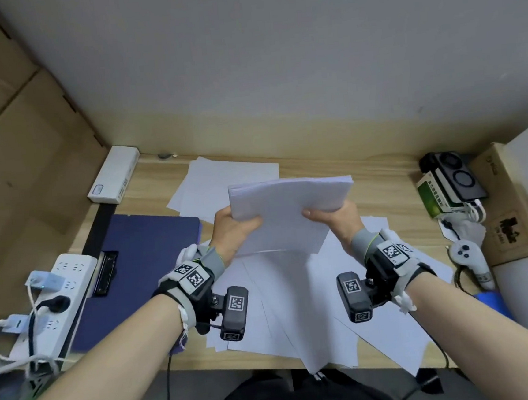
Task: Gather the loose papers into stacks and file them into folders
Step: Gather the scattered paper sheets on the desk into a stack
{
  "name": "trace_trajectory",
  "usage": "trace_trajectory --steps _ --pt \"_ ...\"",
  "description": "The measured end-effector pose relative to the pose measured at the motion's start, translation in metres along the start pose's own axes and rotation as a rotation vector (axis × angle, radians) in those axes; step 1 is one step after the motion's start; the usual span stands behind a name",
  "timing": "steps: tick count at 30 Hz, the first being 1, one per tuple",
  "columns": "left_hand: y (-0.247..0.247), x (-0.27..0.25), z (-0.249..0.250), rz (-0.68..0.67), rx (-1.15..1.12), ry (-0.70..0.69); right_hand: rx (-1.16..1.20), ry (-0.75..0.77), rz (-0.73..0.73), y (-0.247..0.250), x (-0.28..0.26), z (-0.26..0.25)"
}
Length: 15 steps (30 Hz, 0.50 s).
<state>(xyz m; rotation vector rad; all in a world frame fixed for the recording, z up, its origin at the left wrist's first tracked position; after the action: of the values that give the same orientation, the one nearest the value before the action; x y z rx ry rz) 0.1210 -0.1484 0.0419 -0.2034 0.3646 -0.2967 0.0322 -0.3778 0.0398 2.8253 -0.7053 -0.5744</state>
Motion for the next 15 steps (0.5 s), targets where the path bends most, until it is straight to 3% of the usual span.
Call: trace_trajectory --steps 3,7,11,15 --pt "0.005 -0.007 -0.021 0.006 0.041 0.053 -0.127 -0.011 -0.007 -0.012 -0.008 0.018" --pt "0.008 -0.008 -0.016 0.038 -0.007 0.009 -0.042 -0.042 0.082 -0.011 -0.010 0.024" --pt "0.013 -0.013 -0.036 0.034 0.014 0.068 -0.086 -0.101 0.059 -0.022 -0.015 0.048" --pt "0.006 -0.008 -0.035 0.061 0.005 0.019 0.025 -0.110 0.120 -0.011 -0.017 0.052"
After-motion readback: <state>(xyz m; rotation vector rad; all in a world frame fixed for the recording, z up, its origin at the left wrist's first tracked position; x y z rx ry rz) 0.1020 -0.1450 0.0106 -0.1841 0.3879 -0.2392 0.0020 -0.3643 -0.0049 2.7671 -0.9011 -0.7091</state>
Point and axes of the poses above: each hand's wrist, its own x-axis towards the middle knuckle, its own y-axis out of the back of the hand, z = x × y, the point moved 9 cm from there along x, towards the middle knuckle, and after that the axes turned 15 degrees about -x, right-handed, at the moved point
